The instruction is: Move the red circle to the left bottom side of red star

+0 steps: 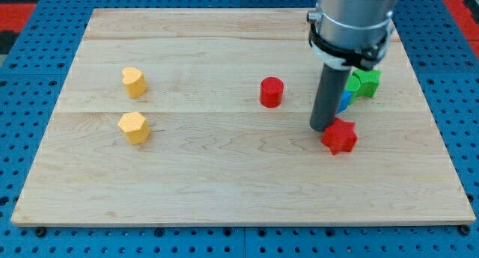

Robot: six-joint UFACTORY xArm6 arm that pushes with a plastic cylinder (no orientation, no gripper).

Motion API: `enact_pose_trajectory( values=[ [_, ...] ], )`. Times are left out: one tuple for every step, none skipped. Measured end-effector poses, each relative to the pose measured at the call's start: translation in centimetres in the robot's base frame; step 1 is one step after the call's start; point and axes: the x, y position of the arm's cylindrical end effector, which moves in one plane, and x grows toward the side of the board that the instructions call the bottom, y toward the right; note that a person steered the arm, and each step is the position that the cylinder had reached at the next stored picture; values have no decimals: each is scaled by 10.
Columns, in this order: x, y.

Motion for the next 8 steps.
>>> enact_pose_trajectory(
  values=[
    [24, 26],
    [37, 22],
    [21, 10],
    [2, -19],
    [-27, -17],
    [-59, -22],
    [-86, -43],
    [-110, -60]
  ],
)
